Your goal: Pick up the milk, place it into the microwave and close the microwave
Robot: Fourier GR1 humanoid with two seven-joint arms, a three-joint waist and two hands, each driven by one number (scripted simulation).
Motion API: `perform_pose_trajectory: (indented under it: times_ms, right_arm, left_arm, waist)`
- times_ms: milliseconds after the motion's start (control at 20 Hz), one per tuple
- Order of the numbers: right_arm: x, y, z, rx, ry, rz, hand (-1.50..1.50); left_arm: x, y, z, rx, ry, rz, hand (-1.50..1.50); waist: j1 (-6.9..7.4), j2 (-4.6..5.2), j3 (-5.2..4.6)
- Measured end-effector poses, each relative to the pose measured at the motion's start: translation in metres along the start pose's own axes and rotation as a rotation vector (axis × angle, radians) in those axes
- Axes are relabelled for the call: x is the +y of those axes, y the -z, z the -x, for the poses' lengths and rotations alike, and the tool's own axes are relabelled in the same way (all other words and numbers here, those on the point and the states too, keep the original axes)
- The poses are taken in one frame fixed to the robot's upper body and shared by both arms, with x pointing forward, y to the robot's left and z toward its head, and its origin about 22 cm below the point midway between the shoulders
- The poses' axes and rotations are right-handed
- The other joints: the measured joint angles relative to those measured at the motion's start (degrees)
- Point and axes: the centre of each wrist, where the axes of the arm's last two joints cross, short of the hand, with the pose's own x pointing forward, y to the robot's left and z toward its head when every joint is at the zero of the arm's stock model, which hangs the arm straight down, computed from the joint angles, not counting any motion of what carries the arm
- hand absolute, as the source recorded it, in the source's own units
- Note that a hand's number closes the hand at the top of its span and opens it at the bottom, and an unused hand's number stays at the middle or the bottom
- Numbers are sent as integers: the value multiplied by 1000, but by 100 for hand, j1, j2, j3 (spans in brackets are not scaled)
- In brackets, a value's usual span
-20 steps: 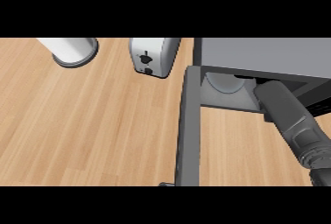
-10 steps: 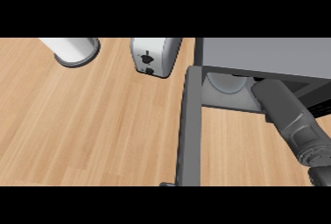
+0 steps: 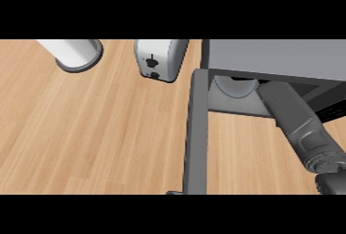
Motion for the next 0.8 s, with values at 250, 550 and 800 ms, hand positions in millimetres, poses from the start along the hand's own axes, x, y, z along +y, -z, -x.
perform_pose_trajectory:
  times_ms: [250, 550, 800]
  right_arm:
    - [7, -6, -1, 7, 153, -31, -150]
    - [15, -23, 10, 26, 353, -55, -150]
    - [26, -44, 19, 62, 491, -82, -150]
  left_arm:
    - [-10, 5, 8, -5, -26, 66, -150]
    - [-23, 14, 11, -15, -55, 108, -150]
    - [-37, 21, 14, -7, -76, 154, 150]
  waist:
    - [-114, -56, -11]
    - [-265, -141, -21]
    - [-381, -203, -30]
